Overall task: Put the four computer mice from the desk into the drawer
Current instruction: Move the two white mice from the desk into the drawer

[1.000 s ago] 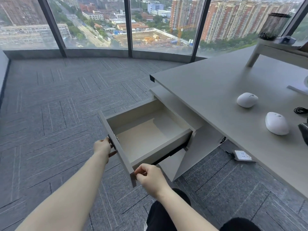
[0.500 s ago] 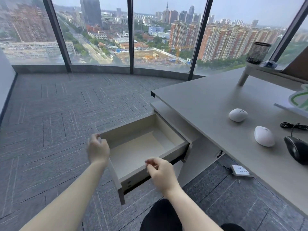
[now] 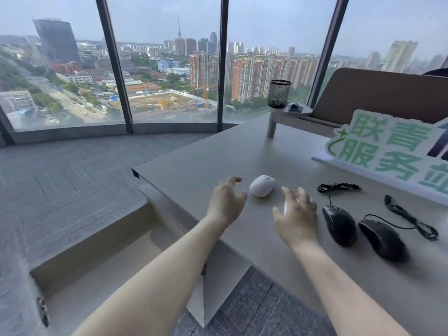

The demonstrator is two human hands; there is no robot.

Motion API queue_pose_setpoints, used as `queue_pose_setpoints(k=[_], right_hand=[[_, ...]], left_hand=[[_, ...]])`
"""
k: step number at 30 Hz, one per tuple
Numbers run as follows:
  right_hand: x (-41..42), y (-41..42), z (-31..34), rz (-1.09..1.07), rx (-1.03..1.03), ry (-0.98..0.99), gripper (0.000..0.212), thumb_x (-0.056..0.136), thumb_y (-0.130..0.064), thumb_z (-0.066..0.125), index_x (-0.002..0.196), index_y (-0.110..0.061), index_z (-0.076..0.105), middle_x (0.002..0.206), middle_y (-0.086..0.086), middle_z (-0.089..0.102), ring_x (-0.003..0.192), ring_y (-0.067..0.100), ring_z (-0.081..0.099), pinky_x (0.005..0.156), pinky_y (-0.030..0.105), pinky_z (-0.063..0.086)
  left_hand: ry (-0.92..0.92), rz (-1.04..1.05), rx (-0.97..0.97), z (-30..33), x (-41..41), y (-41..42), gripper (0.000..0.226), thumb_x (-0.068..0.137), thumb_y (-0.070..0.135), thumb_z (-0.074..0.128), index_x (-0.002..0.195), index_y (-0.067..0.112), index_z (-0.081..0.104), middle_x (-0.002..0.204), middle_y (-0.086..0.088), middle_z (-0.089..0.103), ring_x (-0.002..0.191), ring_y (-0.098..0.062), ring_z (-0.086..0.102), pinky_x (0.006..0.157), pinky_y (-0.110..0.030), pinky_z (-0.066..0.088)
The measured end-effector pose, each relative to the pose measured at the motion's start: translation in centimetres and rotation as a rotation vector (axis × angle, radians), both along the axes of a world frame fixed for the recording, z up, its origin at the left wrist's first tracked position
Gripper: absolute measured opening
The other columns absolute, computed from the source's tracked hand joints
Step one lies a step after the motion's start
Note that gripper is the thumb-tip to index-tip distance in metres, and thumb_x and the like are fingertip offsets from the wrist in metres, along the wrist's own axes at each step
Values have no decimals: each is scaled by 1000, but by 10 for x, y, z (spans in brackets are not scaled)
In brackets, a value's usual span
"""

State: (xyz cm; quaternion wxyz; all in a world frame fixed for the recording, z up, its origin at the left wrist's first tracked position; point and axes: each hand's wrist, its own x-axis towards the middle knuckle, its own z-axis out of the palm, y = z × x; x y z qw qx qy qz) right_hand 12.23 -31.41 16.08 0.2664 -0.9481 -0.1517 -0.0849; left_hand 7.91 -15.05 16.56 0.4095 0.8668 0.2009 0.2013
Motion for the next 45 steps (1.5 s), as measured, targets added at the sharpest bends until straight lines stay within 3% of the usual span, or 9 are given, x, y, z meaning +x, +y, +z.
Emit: queue_pose_setpoints(k=[4, 11, 18, 22, 25, 30, 36, 41, 45], right_hand=[[25, -11, -21, -23, -96, 143, 62, 91, -41, 54, 147, -30, 30, 158, 16, 19, 136, 41, 29, 112, 42, 25], [37, -19, -25, 21, -77, 80, 61, 87, -24, 52, 146, -21, 34, 148, 16, 35, 127, 39, 36, 110, 39, 24], [12, 2, 5, 93, 261, 73, 68, 72, -36, 45, 138, -21, 47, 135, 5, 55, 117, 29, 43, 90, 30, 30], [-45, 55, 31, 338, 493, 69, 60, 78, -35, 48, 138, -29, 47, 134, -9, 55, 119, 12, 42, 90, 19, 30], [-92, 106, 28, 544, 511, 91, 57, 82, -32, 49, 139, -32, 45, 138, -17, 51, 123, 6, 39, 94, 12, 26], [-137, 185, -27, 668, 334, 253, 54, 85, -26, 50, 139, -29, 44, 139, -6, 52, 126, 18, 40, 101, 27, 31], [-124, 249, -111, 592, -184, 455, 59, 85, -23, 41, 143, -25, 34, 143, 7, 42, 123, 34, 35, 104, 40, 32], [-112, 283, -149, 591, -507, 516, 57, 91, -19, 38, 147, -24, 27, 143, 15, 38, 127, 36, 32, 102, 42, 36], [-107, 290, -171, 567, -587, 502, 59, 89, -18, 48, 145, -24, 29, 143, 15, 34, 127, 36, 33, 102, 41, 40]], left_hand=[[93, -52, 70, -15, 60, -25, 57, 85, 34, 58, 138, 23, 43, 139, -9, 47, 128, -31, 44, 101, -41, 41], [201, 14, 371, -34, 106, -36, 55, 85, 37, 52, 138, 26, 41, 134, -12, 52, 124, -34, 44, 101, -40, 35], [-69, 198, 98, -16, 43, 6, 61, 75, 33, 62, 133, 25, 43, 119, -14, 52, 110, -33, 52, 89, -36, 43], [-161, 388, 29, -14, -31, 62, 56, 76, 33, 61, 128, 28, 41, 118, -9, 48, 97, -32, 57, 82, -40, 49], [-111, 519, -33, -32, -88, 107, 55, 79, 33, 58, 130, 28, 38, 120, -5, 44, 105, -30, 53, 83, -41, 46], [204, 621, -67, -90, -158, 172, 58, 80, 29, 59, 134, 19, 43, 127, -21, 47, 110, -37, 52, 87, -43, 44], [491, 610, -138, -156, -177, 207, 58, 81, 28, 56, 136, 22, 39, 128, -17, 45, 111, -37, 54, 87, -39, 45], [563, 598, -123, -195, -166, 216, 46, 83, 39, 50, 127, 27, 47, 121, -13, 50, 109, -37, 55, 88, -40, 47], [608, 591, -39, -208, -159, 216, 44, 82, 39, 50, 125, 26, 50, 119, -14, 51, 113, -37, 48, 90, -39, 44]])
